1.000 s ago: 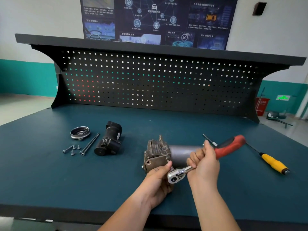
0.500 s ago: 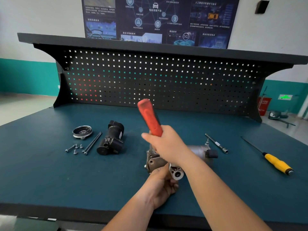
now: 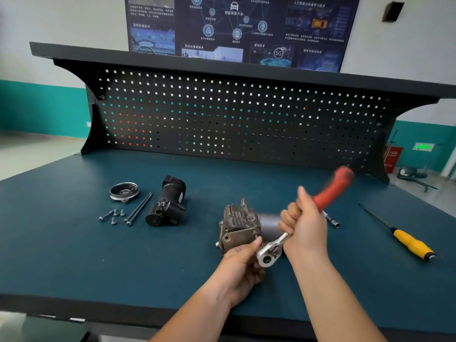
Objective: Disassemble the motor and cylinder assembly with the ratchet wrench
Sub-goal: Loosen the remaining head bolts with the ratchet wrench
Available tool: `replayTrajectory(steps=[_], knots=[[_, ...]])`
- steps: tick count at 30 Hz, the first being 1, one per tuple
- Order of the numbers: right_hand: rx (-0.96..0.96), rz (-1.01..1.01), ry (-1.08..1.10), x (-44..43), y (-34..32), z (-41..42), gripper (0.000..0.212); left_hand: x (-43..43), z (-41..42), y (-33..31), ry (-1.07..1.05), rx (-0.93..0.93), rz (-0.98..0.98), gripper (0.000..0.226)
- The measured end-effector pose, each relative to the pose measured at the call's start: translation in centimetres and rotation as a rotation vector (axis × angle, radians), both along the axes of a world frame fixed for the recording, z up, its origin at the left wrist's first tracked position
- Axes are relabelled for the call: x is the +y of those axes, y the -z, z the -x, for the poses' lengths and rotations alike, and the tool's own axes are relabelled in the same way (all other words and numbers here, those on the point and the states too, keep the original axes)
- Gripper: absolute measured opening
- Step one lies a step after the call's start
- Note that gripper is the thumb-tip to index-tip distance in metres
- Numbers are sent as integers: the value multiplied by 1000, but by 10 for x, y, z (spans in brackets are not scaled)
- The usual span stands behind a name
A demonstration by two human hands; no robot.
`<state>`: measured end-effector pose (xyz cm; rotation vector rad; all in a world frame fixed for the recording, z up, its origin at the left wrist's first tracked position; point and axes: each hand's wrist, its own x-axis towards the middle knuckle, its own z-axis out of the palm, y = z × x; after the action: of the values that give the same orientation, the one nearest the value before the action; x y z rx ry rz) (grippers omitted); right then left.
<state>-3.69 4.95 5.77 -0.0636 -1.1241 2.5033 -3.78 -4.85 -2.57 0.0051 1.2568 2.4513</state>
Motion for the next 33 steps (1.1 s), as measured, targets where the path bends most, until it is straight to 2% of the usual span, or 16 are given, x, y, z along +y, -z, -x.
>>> replayTrajectory(steps=[5, 8, 13, 16, 21, 24, 26, 28, 31, 33], knots=[[-99, 492, 64, 14, 30, -7, 43, 2, -1, 1, 4, 2, 20, 19], [-87, 540, 80, 12, 37, -10, 42, 0, -2, 1, -2, 1, 31, 19], [27, 175, 140, -1, 15, -9, 39, -1, -1, 0, -23, -28, -1, 18], [69, -116, 11, -12, -3, -4, 36, -1, 0, 0, 14, -20, -12, 18], [67, -926, -184, -38, -19, 6, 36, -1, 0, 0, 31, -31, -6, 16], [94, -1284, -295, -57, -23, 9, 40, -1, 1, 1, 14, -21, -4, 20], [125, -1357, -348, -63, -19, 7, 42, -2, 1, 2, 6, -20, -9, 32], [149, -1335, -316, -63, -15, 5, 44, -3, 0, 2, 6, -34, -26, 34], [137, -1167, -206, -57, -14, 4, 41, -3, 0, 2, 0, -36, 1, 17], [110, -963, -189, -50, -13, 4, 38, -2, 1, 2, -5, -27, 0, 12]])
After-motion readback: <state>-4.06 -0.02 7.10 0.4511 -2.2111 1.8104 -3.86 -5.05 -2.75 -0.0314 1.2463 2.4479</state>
